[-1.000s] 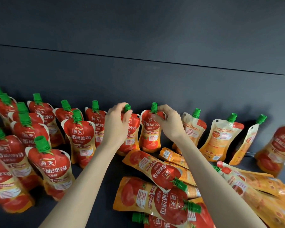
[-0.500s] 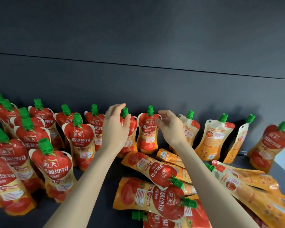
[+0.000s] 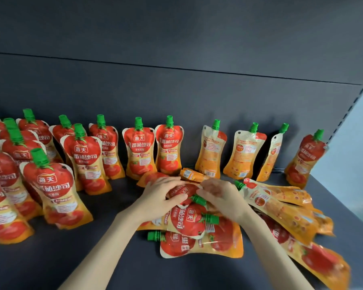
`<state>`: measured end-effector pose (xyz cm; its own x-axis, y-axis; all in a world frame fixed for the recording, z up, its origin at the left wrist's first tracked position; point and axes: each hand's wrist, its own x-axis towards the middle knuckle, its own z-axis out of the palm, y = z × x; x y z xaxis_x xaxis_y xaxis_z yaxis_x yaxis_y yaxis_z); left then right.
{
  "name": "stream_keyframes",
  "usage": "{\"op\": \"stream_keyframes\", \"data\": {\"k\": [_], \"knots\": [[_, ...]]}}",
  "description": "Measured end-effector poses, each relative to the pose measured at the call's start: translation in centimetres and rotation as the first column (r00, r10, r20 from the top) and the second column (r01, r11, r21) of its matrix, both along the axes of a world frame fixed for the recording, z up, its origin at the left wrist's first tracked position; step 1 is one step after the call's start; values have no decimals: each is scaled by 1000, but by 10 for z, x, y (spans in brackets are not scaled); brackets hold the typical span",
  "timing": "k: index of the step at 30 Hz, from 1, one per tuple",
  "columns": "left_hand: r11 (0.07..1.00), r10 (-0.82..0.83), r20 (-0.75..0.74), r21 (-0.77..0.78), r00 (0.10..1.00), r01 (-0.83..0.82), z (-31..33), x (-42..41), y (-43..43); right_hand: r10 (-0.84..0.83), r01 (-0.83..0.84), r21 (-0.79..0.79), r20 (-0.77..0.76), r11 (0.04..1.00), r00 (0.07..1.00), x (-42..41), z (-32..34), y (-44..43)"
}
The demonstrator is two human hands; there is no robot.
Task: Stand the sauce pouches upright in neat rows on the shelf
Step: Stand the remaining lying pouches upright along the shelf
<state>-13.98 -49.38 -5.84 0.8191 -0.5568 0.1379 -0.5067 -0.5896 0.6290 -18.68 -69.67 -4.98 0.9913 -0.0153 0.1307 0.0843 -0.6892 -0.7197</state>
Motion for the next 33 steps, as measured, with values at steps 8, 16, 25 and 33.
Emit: {"op": "stream_keyframes", "data": {"k": [8, 16, 25, 33], "knots": [[1000, 3, -59, 31, 998, -2, 4, -7, -1, 19, -15, 126, -30, 992, 999, -17, -6, 8], [994, 30, -12, 104, 999, -28, 18, 2, 13, 33, -57, 399, 67, 915, 997, -24, 5, 17], [997, 2, -140, -76, 990, -13, 13, 6, 18, -17, 31, 109, -130, 994, 991, -35, -2, 22], [966, 98, -101, -231, 990, -119, 16, -3, 23, 26, 11, 233, -154, 972, 988, -36, 5, 22]]}}
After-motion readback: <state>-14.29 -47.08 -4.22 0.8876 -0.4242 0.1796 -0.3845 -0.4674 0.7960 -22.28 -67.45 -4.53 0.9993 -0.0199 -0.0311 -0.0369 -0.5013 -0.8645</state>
